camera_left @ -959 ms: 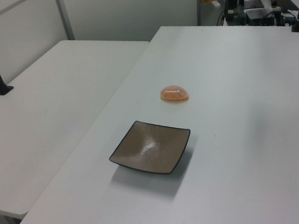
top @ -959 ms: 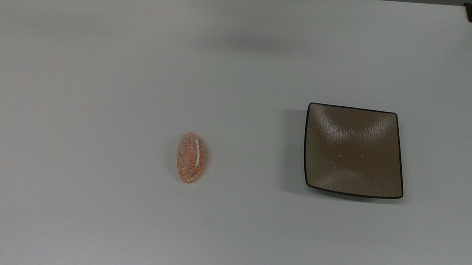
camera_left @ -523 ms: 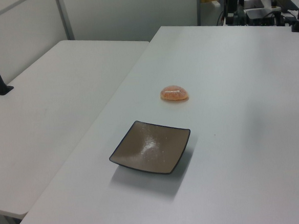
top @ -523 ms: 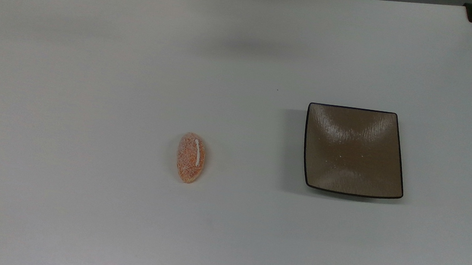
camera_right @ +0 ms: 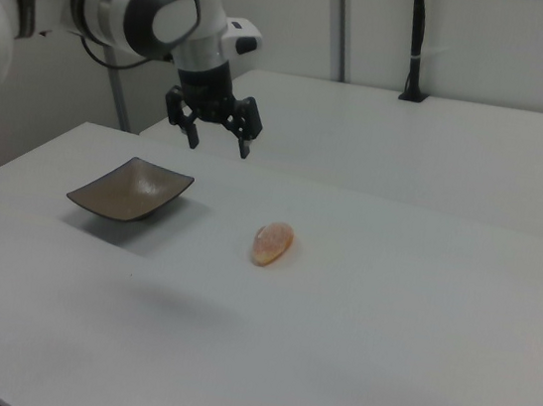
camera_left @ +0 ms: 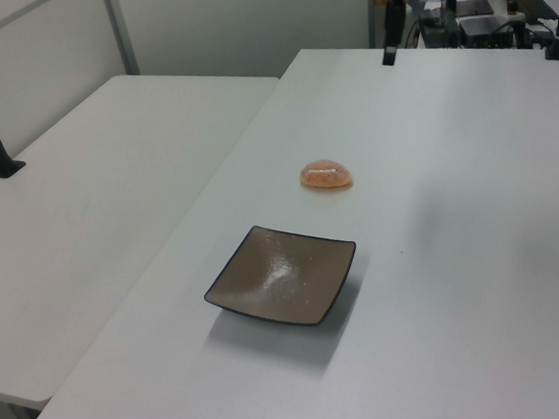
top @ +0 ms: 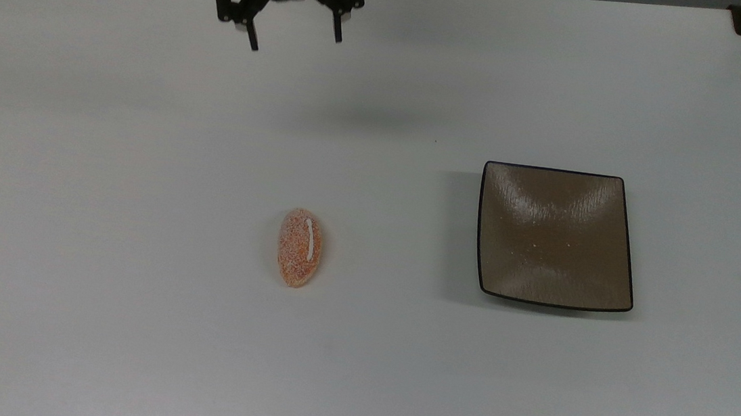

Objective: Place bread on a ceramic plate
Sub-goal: 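Move the open gripper over the bread roll and lower onto it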

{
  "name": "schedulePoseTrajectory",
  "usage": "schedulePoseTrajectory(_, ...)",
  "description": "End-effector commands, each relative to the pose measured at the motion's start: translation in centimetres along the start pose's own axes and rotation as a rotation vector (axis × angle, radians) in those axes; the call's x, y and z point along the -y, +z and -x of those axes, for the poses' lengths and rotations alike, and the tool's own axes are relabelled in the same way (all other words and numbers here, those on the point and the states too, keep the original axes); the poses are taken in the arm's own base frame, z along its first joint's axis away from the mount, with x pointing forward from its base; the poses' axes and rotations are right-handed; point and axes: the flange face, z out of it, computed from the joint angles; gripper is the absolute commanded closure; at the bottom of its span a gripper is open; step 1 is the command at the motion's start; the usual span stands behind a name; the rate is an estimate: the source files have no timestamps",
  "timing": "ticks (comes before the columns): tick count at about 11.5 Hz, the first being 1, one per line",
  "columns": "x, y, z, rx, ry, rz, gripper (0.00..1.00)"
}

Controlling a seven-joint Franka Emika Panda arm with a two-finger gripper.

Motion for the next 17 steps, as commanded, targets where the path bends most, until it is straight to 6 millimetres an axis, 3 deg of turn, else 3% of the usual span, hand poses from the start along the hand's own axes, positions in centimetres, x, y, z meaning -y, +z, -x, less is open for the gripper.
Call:
schedulePoseTrajectory(1,-0.7,2.5,-2.3,-0.051,0.022,0.031,0.00)
schedulePoseTrajectory(10,-2.3,15.3,-6.1,-0.105,0.040,0.070,0.00)
schedulePoseTrajectory(17,-1.0,22.3,-6.5,-0.054,0.062,0.086,0.00)
